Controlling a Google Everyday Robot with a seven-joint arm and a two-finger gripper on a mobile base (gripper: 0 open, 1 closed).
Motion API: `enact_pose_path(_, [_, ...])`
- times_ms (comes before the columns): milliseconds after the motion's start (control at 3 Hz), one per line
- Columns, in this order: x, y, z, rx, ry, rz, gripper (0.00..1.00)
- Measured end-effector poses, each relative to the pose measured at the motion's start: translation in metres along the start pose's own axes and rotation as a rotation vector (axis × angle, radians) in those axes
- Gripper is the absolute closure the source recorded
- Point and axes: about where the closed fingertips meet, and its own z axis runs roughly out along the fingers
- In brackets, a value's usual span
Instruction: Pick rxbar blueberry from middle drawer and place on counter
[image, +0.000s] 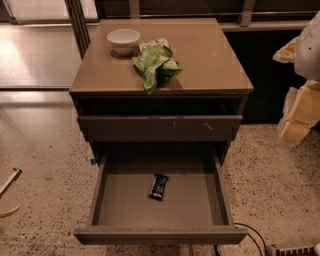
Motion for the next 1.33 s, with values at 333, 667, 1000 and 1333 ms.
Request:
enact_pose_path(333, [0.000,0.000,0.000,0.000,0.000,0.000,0.00])
enact_pose_path(667, [-0.005,0.001,0.008,-0.005,-0.043,0.011,0.00])
enact_pose_path(1000, [-0.018,0.008,0.039,-0.031,-0.128,0.029,0.00])
enact_pose_path(1333, [-0.039,0.019,0.086,-0.058,-0.240,0.066,0.00])
